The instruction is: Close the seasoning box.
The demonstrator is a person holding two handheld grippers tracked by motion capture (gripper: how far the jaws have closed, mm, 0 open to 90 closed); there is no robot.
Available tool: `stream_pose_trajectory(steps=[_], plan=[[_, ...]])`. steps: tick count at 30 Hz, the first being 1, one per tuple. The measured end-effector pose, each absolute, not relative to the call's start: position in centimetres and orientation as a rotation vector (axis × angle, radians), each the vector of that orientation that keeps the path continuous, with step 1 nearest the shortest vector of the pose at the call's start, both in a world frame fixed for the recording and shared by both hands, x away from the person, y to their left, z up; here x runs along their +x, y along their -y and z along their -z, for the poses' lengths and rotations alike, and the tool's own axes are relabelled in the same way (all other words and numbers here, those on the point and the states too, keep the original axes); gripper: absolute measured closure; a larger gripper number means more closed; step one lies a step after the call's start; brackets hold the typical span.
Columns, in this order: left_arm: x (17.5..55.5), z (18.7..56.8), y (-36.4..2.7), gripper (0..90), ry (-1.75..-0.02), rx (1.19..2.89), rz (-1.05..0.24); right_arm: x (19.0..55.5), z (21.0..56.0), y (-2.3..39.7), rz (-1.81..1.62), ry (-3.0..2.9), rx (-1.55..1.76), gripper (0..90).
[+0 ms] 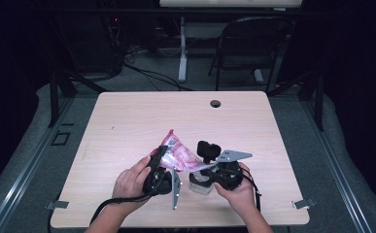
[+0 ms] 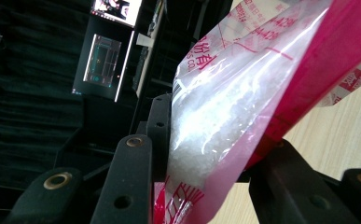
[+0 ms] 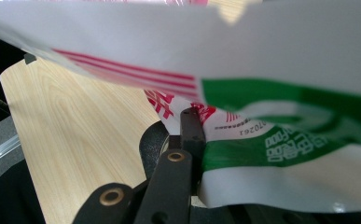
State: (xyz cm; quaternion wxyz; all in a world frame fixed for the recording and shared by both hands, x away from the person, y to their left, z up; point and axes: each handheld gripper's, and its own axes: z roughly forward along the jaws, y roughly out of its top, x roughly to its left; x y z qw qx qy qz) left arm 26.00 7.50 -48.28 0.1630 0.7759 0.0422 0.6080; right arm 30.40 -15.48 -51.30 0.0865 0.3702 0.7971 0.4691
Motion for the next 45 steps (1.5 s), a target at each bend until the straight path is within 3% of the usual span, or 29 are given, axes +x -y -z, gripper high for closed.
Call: stream_pose_trajectory(steps=[45], plan=[[25.83,48.03,-7.19,69.3,-0.058,2.216,-1.776,30.44,51.42,15.52,-1.396,-2.374,1.108,90.0]])
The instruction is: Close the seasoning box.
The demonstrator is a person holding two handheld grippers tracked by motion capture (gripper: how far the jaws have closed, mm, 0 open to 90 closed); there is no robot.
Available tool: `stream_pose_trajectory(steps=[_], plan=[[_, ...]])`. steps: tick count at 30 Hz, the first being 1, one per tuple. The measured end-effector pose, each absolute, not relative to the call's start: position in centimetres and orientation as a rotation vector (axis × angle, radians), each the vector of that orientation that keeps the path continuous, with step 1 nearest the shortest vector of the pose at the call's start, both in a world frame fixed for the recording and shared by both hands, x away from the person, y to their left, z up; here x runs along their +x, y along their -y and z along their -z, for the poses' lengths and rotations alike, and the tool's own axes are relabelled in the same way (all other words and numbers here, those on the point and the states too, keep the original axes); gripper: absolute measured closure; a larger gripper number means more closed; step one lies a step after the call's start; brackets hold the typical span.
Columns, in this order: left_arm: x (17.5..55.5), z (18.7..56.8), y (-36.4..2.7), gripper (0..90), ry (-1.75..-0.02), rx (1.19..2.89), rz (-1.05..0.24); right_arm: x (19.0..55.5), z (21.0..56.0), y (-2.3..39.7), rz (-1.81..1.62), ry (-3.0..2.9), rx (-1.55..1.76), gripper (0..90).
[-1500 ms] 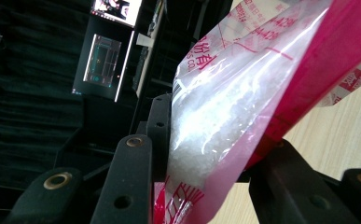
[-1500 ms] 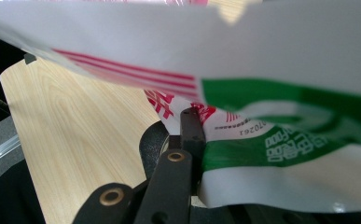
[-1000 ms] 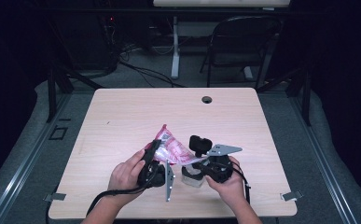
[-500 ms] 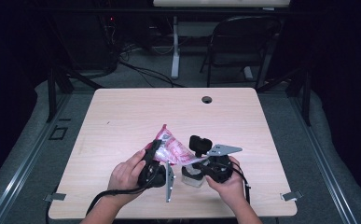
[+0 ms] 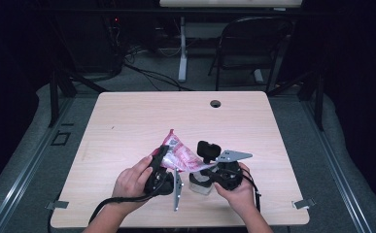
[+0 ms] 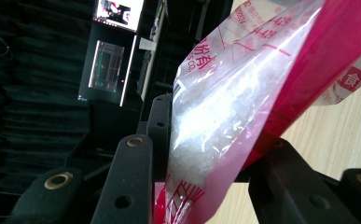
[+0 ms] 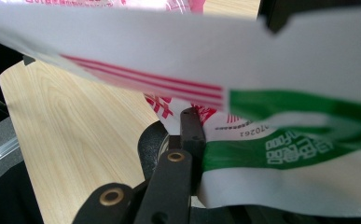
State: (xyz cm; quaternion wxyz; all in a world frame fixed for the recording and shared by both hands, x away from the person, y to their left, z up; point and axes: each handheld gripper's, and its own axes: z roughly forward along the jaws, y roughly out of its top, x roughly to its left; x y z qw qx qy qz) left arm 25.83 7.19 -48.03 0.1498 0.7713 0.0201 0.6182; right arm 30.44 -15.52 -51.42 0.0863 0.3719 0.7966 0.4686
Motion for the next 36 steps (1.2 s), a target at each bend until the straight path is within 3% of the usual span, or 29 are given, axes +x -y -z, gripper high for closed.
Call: stream_pose_trajectory(steps=[36], plan=[[25.71,47.54,-6.78,69.5,-0.027,2.211,-1.787,30.42,51.36,15.6,-1.402,-2.367,1.112,90.0]])
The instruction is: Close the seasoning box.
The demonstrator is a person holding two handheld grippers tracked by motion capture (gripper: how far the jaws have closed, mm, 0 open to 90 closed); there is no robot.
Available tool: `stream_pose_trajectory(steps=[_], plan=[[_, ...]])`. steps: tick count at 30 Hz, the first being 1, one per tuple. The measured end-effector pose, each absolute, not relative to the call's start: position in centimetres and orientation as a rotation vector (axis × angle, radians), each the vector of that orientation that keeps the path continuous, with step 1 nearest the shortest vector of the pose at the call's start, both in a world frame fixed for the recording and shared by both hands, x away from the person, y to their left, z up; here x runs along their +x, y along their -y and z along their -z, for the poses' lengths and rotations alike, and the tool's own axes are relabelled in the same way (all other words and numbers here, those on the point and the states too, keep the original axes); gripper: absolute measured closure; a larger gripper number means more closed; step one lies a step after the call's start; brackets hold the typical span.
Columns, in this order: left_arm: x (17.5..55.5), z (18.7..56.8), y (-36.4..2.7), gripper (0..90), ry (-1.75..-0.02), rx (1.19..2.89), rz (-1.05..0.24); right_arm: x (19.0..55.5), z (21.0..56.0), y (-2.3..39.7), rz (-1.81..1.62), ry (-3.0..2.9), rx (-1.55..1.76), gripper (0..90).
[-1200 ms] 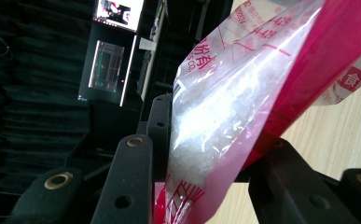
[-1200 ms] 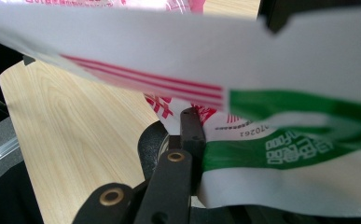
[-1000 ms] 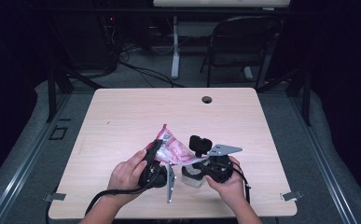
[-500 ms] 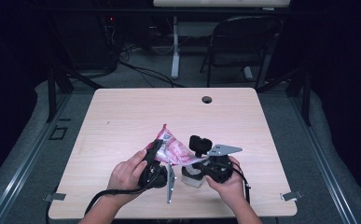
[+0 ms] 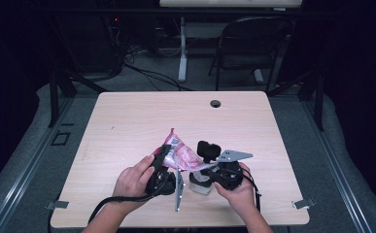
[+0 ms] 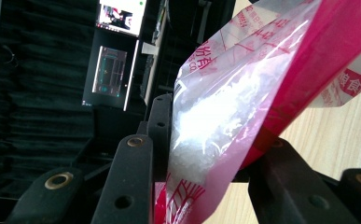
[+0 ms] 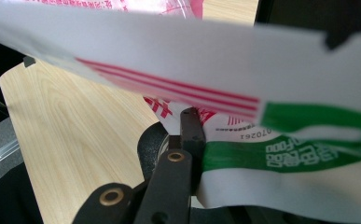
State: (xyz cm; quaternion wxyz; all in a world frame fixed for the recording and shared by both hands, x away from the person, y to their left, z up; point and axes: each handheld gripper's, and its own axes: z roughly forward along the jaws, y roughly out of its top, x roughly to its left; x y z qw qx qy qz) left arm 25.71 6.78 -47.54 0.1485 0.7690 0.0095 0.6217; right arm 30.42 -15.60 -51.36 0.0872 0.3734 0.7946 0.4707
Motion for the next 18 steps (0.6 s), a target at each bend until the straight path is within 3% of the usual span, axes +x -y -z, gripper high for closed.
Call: stream_pose_trajectory(steps=[18], plan=[[25.68,47.29,-6.74,69.5,-0.017,2.203,-1.792,30.47,51.42,15.48,-1.414,-2.369,1.109,90.0]])
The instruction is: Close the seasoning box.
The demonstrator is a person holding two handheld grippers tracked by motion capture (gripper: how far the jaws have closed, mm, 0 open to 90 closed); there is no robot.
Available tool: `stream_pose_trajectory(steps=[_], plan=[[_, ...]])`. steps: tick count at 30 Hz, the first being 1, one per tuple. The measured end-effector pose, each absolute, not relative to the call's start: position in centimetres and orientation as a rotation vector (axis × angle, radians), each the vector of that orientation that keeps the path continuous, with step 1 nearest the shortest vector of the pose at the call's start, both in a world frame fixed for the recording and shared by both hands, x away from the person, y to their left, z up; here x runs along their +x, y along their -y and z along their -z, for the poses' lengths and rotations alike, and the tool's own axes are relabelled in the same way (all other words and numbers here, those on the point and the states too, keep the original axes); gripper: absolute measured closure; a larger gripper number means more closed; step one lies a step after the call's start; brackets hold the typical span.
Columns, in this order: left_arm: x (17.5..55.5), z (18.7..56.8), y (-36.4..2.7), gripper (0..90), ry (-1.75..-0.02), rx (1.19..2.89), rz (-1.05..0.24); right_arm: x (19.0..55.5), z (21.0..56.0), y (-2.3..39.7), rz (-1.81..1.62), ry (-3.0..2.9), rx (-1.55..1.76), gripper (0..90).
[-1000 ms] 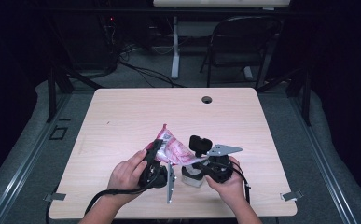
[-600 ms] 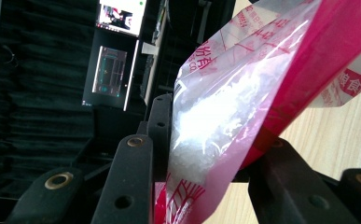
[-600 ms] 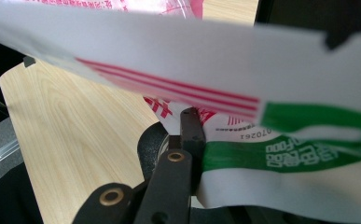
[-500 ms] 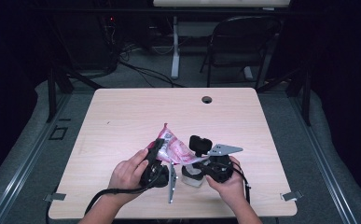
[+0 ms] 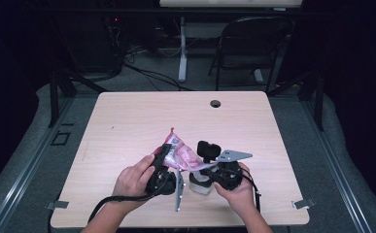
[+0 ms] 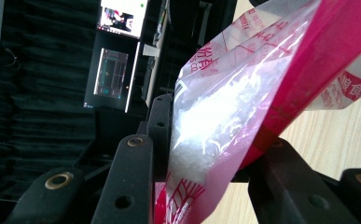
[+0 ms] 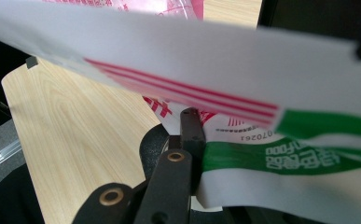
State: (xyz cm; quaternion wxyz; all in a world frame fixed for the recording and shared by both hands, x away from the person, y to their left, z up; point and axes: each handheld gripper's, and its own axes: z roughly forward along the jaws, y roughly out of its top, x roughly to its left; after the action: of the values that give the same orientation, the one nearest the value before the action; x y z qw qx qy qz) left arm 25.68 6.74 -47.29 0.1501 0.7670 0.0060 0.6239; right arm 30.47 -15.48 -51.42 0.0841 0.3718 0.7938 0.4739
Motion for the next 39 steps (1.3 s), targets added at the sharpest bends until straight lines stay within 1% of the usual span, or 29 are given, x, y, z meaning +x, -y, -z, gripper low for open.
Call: stream_pose_trajectory(steps=[39], plan=[[25.54,46.85,-6.52,70.0,-0.005,2.198,-1.795,30.45,51.42,15.44,-1.424,-2.366,1.107,90.0]])
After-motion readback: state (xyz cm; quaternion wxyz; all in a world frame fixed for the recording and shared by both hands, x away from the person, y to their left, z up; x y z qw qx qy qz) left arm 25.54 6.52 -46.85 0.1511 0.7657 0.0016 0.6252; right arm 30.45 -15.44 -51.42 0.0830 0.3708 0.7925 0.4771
